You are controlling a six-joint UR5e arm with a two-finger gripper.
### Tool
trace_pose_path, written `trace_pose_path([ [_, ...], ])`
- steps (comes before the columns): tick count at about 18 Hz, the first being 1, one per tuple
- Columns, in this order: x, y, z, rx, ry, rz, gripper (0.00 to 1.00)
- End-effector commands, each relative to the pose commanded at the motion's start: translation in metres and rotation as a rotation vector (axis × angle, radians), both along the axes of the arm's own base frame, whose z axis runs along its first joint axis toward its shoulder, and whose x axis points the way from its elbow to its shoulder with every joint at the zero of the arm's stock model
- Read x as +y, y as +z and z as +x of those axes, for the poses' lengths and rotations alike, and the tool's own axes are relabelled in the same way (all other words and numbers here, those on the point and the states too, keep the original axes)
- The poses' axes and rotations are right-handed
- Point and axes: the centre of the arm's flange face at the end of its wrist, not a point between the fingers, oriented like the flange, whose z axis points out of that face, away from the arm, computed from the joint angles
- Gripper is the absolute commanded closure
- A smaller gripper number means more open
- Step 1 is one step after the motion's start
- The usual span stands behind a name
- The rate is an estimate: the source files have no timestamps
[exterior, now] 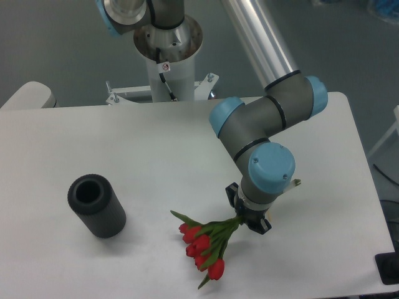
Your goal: Insert the flowers into the vase
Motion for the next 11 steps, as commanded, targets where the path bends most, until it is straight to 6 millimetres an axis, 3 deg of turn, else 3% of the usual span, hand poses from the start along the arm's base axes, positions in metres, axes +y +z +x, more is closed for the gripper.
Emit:
trace_pose_path([
  [11, 0.0001, -0.0011, -0.0001, -0.001, 0.000, -0.001, 1.00],
])
